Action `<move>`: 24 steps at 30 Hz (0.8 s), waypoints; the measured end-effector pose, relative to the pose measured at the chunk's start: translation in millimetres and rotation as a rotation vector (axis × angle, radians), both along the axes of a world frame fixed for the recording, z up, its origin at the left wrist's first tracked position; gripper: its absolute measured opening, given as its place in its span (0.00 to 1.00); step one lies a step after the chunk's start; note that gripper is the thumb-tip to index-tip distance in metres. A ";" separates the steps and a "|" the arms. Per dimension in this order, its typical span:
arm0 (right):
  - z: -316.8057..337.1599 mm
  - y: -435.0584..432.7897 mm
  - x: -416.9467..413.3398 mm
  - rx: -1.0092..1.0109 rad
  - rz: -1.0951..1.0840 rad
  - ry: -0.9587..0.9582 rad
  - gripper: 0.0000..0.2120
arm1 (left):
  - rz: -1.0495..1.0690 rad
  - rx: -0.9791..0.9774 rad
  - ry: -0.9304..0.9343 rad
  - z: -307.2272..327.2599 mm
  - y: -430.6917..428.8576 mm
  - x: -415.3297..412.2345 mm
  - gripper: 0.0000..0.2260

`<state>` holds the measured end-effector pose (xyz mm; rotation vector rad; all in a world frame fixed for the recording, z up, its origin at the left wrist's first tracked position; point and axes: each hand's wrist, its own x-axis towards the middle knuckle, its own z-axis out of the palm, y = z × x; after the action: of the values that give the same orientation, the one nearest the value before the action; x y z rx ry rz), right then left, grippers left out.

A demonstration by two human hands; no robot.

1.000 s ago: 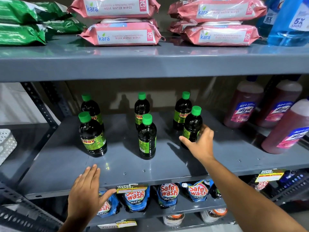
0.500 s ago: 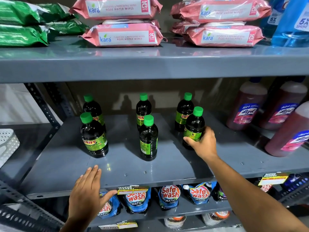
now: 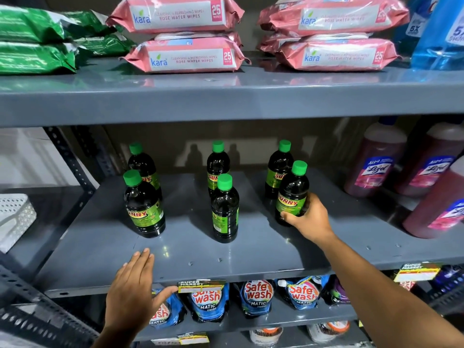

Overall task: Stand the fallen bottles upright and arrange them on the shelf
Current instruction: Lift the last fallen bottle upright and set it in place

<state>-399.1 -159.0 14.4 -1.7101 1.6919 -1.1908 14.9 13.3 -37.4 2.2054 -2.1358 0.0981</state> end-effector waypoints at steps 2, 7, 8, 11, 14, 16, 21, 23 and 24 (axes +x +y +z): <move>-0.2 -0.7 -2.6 0.048 0.038 -0.014 0.29 | -0.002 0.000 -0.005 -1.4 -0.3 0.9 0.46; 4.5 2.9 1.2 0.054 0.097 -0.008 0.31 | 0.000 0.007 -0.002 -3.1 -1.7 1.8 0.45; 4.5 4.1 1.4 0.048 0.099 -0.001 0.31 | 0.001 0.008 -0.005 -3.0 -1.4 1.8 0.45; 2.5 4.3 -2.6 0.071 0.103 -0.008 0.29 | 0.001 0.011 -0.009 -1.6 -1.0 0.8 0.45; -0.1 9.4 -7.6 0.097 0.123 -0.014 0.28 | -0.002 0.005 -0.012 -0.5 -0.7 0.0 0.45; -3.2 17.1 -10.7 0.109 0.150 -0.019 0.30 | -0.004 0.003 -0.012 0.0 -0.5 -0.7 0.45; -10.1 45.7 -19.8 0.116 0.200 -0.039 0.30 | -0.010 -0.011 -0.005 0.5 -1.3 -1.6 0.45; -11.9 57.3 -22.8 0.137 0.210 -0.031 0.28 | -0.011 -0.013 -0.002 -0.6 -1.3 -0.7 0.45; -11.8 61.6 -23.7 0.146 0.217 -0.031 0.28 | -0.011 -0.016 -0.003 -1.6 -1.3 -0.1 0.46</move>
<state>-422.8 -97.4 2.6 -1.7254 1.4919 -0.9664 14.7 11.9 -39.0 2.1858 -2.1409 0.1183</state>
